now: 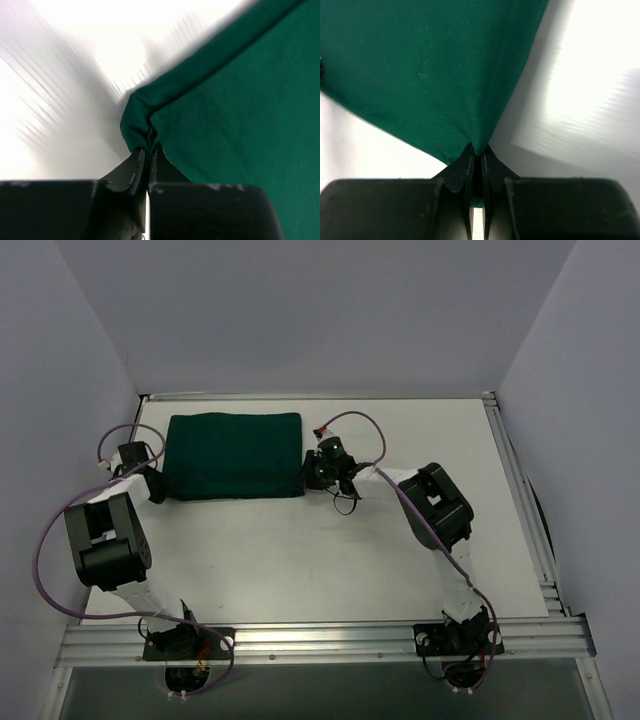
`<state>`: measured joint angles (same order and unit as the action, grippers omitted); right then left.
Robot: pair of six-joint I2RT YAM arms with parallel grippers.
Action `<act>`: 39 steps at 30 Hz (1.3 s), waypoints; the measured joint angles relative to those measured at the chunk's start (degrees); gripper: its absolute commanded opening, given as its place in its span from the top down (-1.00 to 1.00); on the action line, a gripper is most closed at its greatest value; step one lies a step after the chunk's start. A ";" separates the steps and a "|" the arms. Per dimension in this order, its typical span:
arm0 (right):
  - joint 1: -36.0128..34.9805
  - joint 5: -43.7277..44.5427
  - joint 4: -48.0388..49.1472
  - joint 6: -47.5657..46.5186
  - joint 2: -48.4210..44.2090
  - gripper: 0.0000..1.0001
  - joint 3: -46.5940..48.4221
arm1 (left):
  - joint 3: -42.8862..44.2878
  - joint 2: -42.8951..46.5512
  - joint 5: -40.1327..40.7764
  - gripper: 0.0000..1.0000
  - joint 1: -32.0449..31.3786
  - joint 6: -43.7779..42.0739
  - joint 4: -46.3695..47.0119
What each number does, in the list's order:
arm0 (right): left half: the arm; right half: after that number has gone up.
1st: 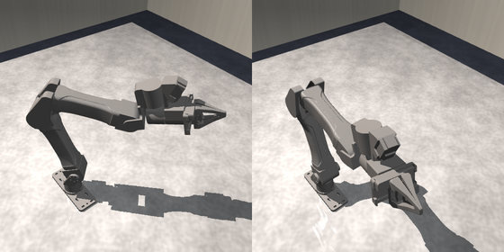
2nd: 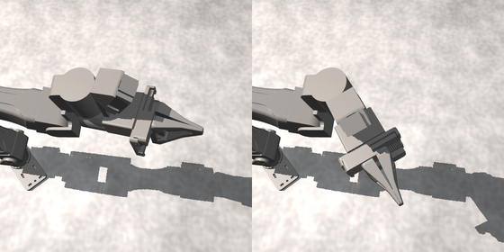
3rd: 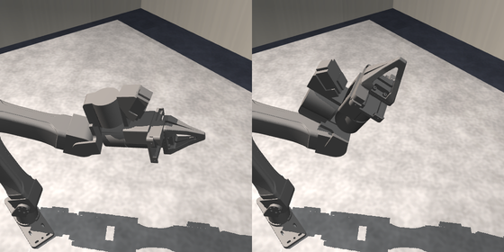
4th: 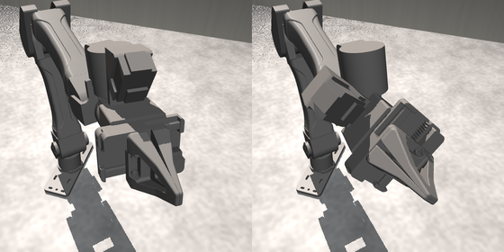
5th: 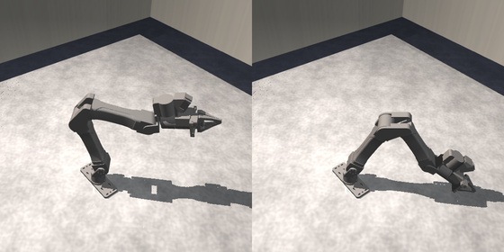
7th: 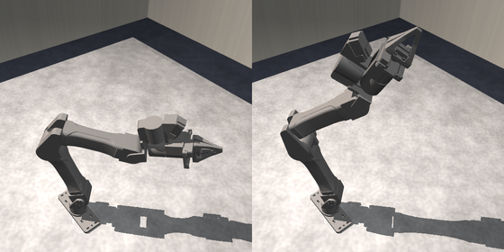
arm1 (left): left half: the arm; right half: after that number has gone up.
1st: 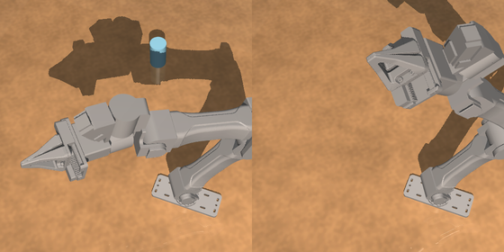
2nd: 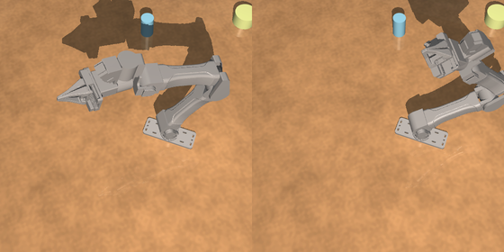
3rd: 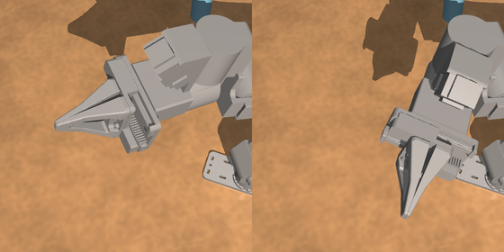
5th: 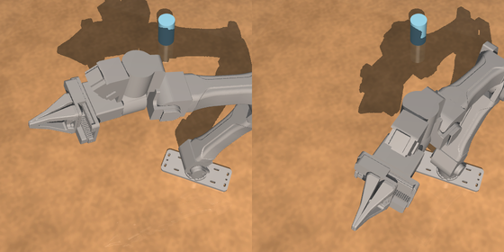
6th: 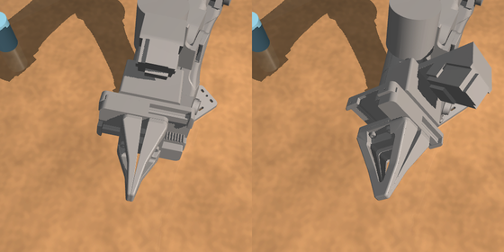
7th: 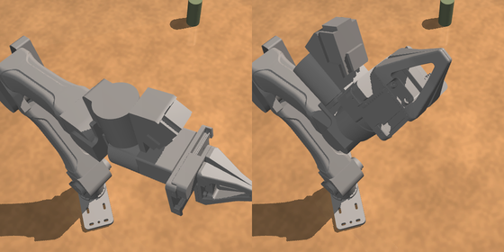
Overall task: Open and lay out the surgical kit
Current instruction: Move the surgical kit at the center of the board.
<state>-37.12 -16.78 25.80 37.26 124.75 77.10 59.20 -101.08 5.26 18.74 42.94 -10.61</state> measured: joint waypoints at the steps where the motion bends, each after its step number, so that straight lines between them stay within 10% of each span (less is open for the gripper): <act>1: 1.20 0.07 -0.98 -0.72 -1.31 1.00 -1.22 | -1.20 1.46 0.07 0.95 -1.64 0.68 -0.39; 21: 16.26 6.08 -20.33 -14.08 -26.18 1.00 -21.73 | -18.25 14.67 1.40 0.95 -32.06 14.34 4.59; 39: 17.59 8.09 -20.37 -12.81 -35.39 1.00 -33.20 | -21.40 18.45 5.46 0.95 -39.43 15.45 5.70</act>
<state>-19.53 -8.69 5.43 24.45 89.36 43.90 37.80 -82.63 10.72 -20.69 58.39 -4.91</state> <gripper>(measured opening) 0.015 0.056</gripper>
